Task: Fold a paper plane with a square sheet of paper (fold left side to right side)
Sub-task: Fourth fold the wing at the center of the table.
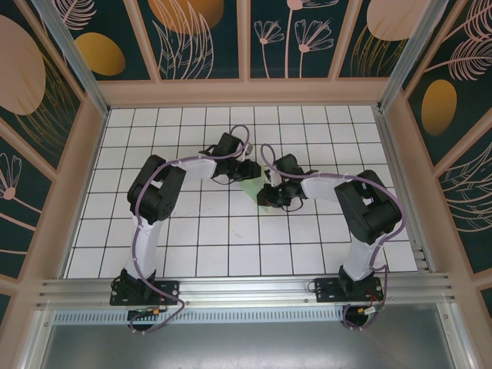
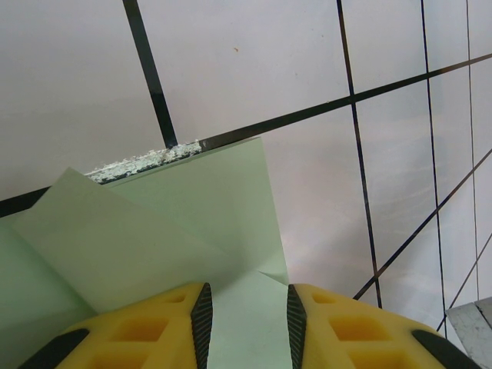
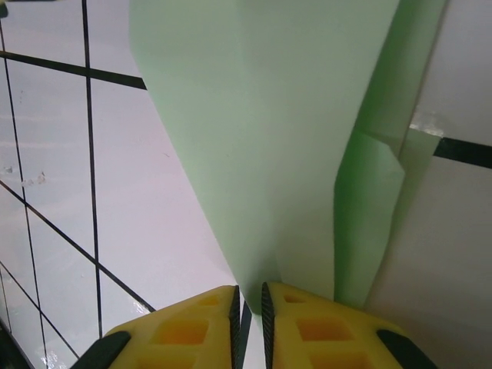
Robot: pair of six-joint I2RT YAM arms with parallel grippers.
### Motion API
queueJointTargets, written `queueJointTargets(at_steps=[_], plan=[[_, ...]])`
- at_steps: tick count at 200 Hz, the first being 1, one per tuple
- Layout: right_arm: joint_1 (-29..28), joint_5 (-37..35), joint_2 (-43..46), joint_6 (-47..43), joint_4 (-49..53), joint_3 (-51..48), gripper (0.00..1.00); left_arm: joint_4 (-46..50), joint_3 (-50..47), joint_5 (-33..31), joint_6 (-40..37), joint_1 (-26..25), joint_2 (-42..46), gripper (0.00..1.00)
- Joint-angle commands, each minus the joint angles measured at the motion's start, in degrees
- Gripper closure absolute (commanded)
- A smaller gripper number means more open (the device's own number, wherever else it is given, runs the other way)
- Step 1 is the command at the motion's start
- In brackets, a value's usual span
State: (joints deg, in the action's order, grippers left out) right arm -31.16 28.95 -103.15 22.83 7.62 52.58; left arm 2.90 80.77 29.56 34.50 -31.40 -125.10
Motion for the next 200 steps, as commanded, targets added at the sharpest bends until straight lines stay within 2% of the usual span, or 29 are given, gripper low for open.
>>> queueJointTargets(at_steps=[1, 200], plan=[[0.13, -1.72, -0.61, -0.58, 7.03, -2.13, 0.81, 6.60, -0.70, -2.74, -1.10, 0.21, -3.75, 0.65], [-1.62, -4.29, 5.07, 0.86, 10.67, -9.19, 0.83, 7.13, -0.46, -3.80, -1.19, 0.31, -4.45, 0.65]])
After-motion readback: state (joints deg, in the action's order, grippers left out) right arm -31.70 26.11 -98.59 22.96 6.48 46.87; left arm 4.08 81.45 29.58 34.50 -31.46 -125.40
